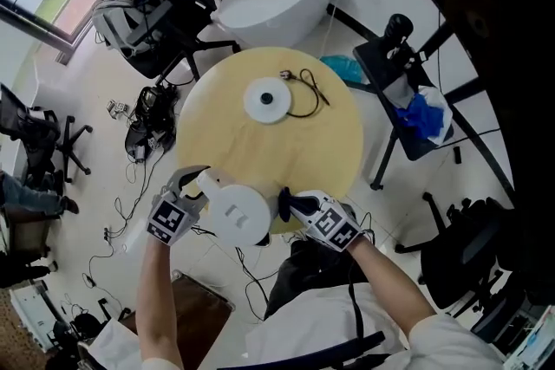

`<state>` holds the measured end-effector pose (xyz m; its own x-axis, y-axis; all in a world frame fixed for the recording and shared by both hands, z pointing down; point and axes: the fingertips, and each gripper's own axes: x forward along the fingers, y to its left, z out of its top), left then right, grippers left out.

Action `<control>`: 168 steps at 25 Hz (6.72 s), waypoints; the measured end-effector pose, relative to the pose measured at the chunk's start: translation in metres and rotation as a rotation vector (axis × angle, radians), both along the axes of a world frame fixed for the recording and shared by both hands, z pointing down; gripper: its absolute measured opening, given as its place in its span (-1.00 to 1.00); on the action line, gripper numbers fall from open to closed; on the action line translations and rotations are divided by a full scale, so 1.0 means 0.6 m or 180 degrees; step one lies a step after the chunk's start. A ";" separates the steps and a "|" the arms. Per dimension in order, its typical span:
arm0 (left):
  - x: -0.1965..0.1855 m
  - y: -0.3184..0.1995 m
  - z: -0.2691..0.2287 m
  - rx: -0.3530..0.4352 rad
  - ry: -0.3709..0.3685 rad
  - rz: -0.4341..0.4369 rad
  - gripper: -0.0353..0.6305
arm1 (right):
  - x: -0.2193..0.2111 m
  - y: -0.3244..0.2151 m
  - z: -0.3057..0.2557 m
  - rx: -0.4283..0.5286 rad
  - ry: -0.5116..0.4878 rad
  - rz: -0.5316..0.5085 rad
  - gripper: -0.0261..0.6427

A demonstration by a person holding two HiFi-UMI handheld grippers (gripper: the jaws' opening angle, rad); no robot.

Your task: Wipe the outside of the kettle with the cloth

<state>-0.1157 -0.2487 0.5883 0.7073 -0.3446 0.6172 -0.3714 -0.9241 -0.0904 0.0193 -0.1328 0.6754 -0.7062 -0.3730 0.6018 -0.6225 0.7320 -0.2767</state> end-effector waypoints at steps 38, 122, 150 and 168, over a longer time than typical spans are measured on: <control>0.032 0.146 -0.144 -0.0318 0.0238 -0.2437 -0.36 | -0.017 -0.068 -0.113 0.0709 0.0187 -0.0686 -0.72; 0.053 0.149 -0.137 -0.0433 0.0172 -0.2536 -0.33 | -0.164 -0.176 0.053 0.0636 0.0177 -0.2492 -0.72; -0.171 0.390 -0.269 -0.0032 0.2647 -0.1953 -0.88 | 0.090 0.109 -0.350 0.0452 -0.1171 0.1821 -0.72; -0.105 0.664 -0.205 -0.0312 0.2353 -0.2146 -0.88 | -0.078 0.480 -0.348 0.0109 -0.1338 0.1252 -0.72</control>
<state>-0.1785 0.1495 0.4653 0.6005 -0.7856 0.1492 -0.7519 -0.4913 0.4396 -0.0272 0.1554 0.4668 -0.6864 -0.6702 0.2824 -0.6913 0.4807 -0.5394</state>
